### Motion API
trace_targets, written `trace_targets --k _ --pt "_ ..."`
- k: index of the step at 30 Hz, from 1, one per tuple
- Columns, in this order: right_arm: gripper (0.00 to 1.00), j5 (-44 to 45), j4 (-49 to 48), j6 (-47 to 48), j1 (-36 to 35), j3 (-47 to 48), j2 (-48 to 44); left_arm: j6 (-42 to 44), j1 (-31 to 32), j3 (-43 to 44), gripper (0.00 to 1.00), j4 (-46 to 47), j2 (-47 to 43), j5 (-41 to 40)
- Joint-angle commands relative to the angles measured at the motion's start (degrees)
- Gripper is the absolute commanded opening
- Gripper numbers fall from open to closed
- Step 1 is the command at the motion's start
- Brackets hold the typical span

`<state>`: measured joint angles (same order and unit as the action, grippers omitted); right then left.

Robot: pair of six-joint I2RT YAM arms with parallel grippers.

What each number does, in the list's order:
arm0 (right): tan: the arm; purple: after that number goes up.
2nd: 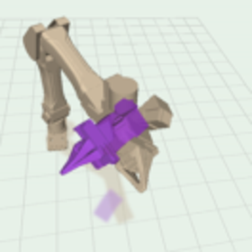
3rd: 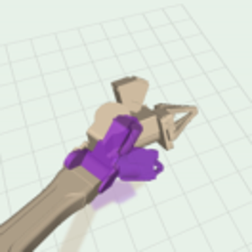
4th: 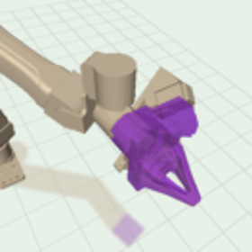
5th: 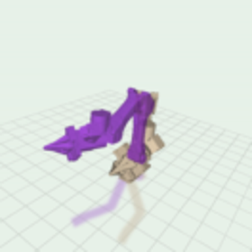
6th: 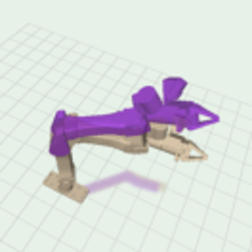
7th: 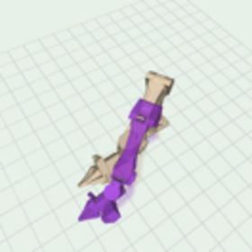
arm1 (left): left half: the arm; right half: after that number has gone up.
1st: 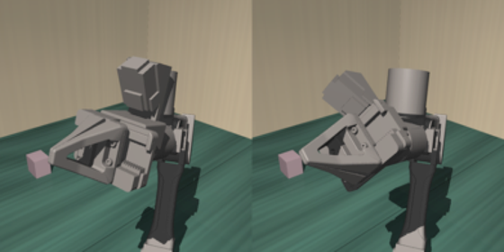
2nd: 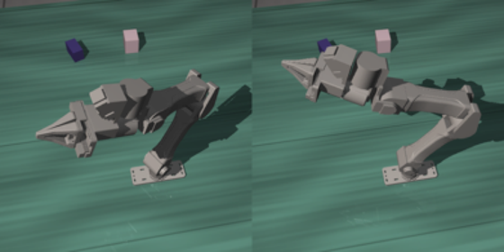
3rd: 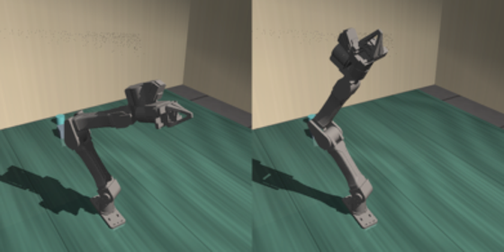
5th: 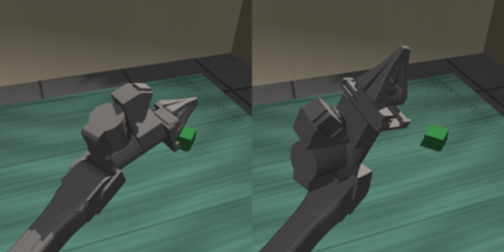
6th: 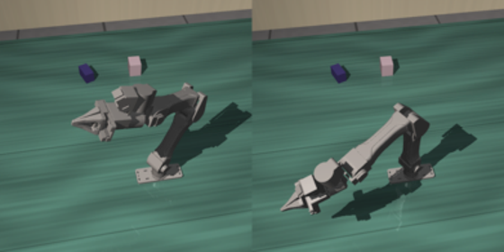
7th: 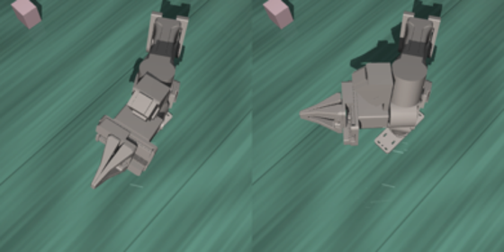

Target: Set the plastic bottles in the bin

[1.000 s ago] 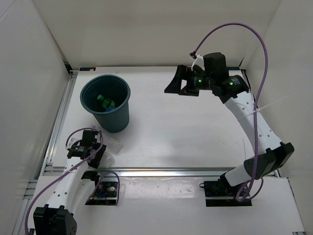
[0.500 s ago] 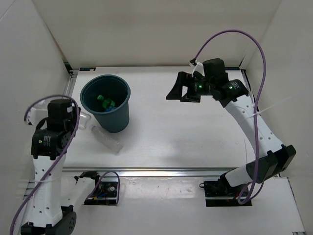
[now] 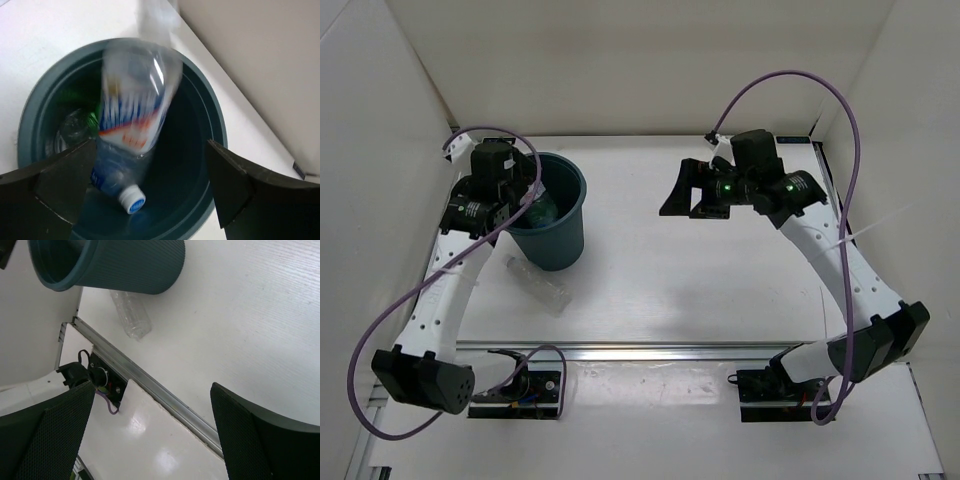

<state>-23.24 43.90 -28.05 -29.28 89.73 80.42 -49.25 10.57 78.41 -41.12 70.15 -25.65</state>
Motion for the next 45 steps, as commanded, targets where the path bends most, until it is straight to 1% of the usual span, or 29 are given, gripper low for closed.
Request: trace_targets --k 1,2,4,5,6,7,8,9,10,11,12,13,14,15,16,17,18,20,23,28,34,38,39,45 --pt "1.00 1.71 0.22 1.25 -0.25 -0.79 -2.72 4.51 1.55 0.60 1.00 4.12 -4.31 1.13" --pt "1.00 1.71 0.22 1.25 -0.25 -0.79 -2.73 5.39 1.56 -0.01 1.00 4.12 -5.89 0.00" --pt "1.00 2.33 0.22 0.72 -0.25 -1.49 -2.73 7.14 1.56 -1.67 1.00 4.12 -12.03 -2.91" --pt "1.00 2.33 0.22 0.72 -0.25 -2.10 -3.25 8.72 1.56 -4.73 1.00 4.12 -16.93 -2.92" --pt "1.00 1.80 0.22 0.72 -0.25 -2.11 -3.25 8.74 1.56 -4.76 1.00 3.60 -19.59 -1.96" --pt "1.00 1.80 -0.39 0.72 -0.25 -2.80 -3.25 8.04 1.56 -9.37 1.00 2.64 -22.48 0.05" --pt "1.00 1.80 -0.39 0.72 -0.25 -2.81 -3.25 7.34 1.56 -12.20 1.00 2.63 -25.38 2.77" --pt "1.00 1.80 -0.39 0.72 -0.25 -2.81 -3.25 5.16 1.56 -14.93 1.00 1.41 -30.63 4.71" --pt "1.00 1.80 -0.39 0.72 -0.25 -2.81 -2.73 2.18 1.04 -20.87 1.00 0.44 -33.21 7.43" --pt "1.00 1.80 -0.39 0.72 -0.25 -2.81 -2.73 -0.20 1.03 -24.06 1.00 0.43 -35.85 8.85" --pt "1.00 1.80 -0.39 0.72 -0.25 -2.81 -2.73 -4.40 1.03 -27.05 1.00 -0.18 -38.40 10.34" --pt "1.00 0.93 -0.39 0.72 -0.25 -2.81 -2.12 -6.36 1.03 -29.78 1.00 -0.18 -43.29 12.62" --pt "1.00 0.92 -0.39 0.72 -0.25 -2.81 -2.11 -8.29 1.03 -34.42 1.00 -0.71 -45.78 14.03" --pt "1.00 0.22 -0.39 0.72 -0.25 -2.81 -1.42 -10.58 1.03 -36.64 1.00 -0.71 -47.89 15.79" --pt "1.00 0.22 -0.39 1.24 -0.25 -2.81 -1.41 -10.60 1.03 -38.49 1.00 -0.71 -50.61 19.29" --pt "1.00 0.22 -0.39 1.25 -0.25 -2.81 -0.80 -10.60 1.03 -42.08 1.00 -0.71 -51.33 21.15" --pt "1.00 0.22 -0.39 1.25 -0.25 -2.81 -0.79 -10.60 1.03 -43.59 1.00 -0.71 -51.34 22.56" --pt "1.00 -0.31 -0.39 1.25 -0.25 -3.34 -0.79 -10.60 1.03 -45.71 1.00 -3.25 -50.29 22.57" --pt "1.00 -1.54 -0.92 1.25 -0.25 -3.34 -0.27 -9.54 1.03 -49.31 1.00 -3.26 -47.40 20.29" --pt "1.00 -1.02 -0.31 2.56 -0.25 -2.82 -0.27 -8.67 1.03 -55.82 1.00 1.73 -44.75 19.58" --pt "1.00 -0.49 1.98 3.62 0.27 -2.19 -0.27 -9.37 1.03 -58.36 1.00 3.94 -40.01 16.60" --pt "1.00 -1.01 2.51 4.23 0.27 -0.97 -0.27 -9.98 1.03 -60.48 1.00 7.89 -37.54 15.28" --pt "1.00 -1.01 3.20 4.23 0.27 -0.96 -0.27 -10.59 0.51 -61.09 1.00 9.99 -36.15 15.28" --pt "1.00 -1.54 4.88 4.76 0.80 1.32 1.40 -11.13 -2.04 -62.24 1.00 15.45 -31.57 15.80"
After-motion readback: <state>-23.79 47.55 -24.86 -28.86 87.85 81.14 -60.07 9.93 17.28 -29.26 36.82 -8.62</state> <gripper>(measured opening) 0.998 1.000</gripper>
